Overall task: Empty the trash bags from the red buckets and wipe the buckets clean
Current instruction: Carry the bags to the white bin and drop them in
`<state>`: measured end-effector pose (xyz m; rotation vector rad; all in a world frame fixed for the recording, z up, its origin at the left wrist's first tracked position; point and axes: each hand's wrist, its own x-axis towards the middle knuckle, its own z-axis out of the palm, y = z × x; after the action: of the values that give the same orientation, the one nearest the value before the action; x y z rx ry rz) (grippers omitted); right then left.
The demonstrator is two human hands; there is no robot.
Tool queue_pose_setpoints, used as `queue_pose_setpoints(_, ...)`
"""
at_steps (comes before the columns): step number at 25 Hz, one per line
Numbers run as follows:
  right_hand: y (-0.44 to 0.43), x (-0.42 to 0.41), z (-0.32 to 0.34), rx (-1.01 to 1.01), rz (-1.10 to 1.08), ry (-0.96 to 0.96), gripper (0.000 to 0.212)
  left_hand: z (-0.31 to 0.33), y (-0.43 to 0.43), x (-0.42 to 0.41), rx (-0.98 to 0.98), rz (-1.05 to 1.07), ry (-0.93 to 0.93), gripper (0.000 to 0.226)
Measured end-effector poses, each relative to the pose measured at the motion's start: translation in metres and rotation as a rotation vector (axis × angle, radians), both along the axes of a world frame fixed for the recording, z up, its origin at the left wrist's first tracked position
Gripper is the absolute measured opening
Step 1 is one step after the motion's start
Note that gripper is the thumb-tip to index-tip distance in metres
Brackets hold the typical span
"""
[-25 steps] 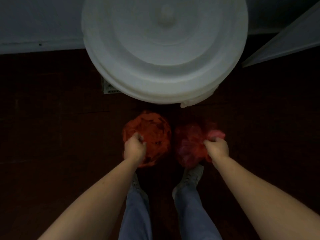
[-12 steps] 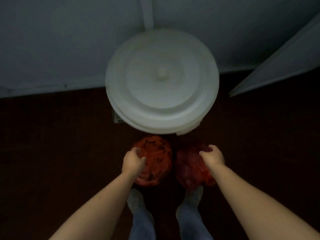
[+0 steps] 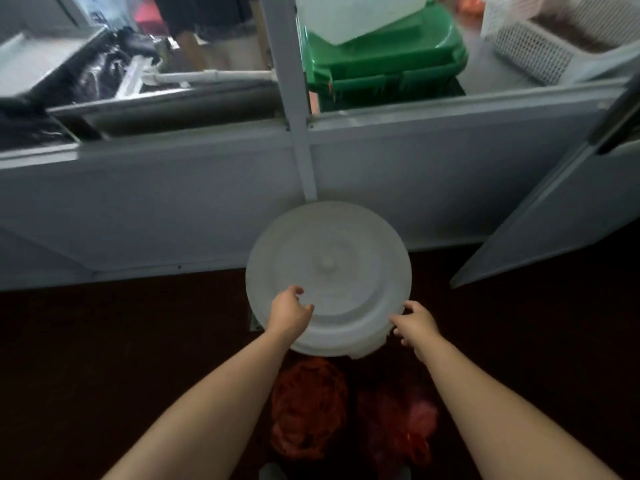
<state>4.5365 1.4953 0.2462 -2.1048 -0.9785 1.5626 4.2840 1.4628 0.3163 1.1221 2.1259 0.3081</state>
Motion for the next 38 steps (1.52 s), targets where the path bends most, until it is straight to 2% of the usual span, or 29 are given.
queue_pose_setpoints(3, 0.015, -0.010, 0.033, 0.009, 0.016, 0.004, 0.066, 0.017, 0.026, 0.013, 0.016, -0.043, -0.012, 0.048)
queue_pose_setpoints(7, 0.029, -0.027, 0.023, -0.010, 0.011, -0.002, 0.063, -0.002, 0.063, 0.008, -0.021, -0.151, -0.005, 0.051)
queue_pose_setpoints(14, 0.035, -0.057, -0.033, -0.021, -0.213, -0.001, 0.053, -0.091, 0.149, -0.038, -0.175, -0.440, 0.085, 0.058)
queue_pose_setpoints(19, 0.022, -0.079, -0.072, -0.059, -0.423, -0.123, 0.046, -0.150, 0.196, -0.050, -0.193, -0.795, 0.213, 0.058)
queue_pose_setpoints(23, -0.006, -0.092, -0.087, -0.080, -0.501, -0.233, 0.034, -0.181, 0.214, -0.040, -0.218, -0.941, 0.263, 0.063)
queue_pose_setpoints(27, -0.035, -0.088, -0.109, -0.135, -0.588, -0.278, 0.032, -0.200, 0.217, -0.032, -0.224, -0.960, 0.309, 0.060)
queue_pose_setpoints(32, -0.059, -0.077, -0.125, -0.169, -0.596, -0.285, 0.031, -0.206, 0.216, -0.036, -0.144, -0.967, 0.311, 0.054)
queue_pose_setpoints(38, -0.084, -0.041, -0.118, -0.150, -0.579, -0.307, 0.029, -0.188, 0.177, -0.057, -0.102, -0.889, 0.345, 0.046)
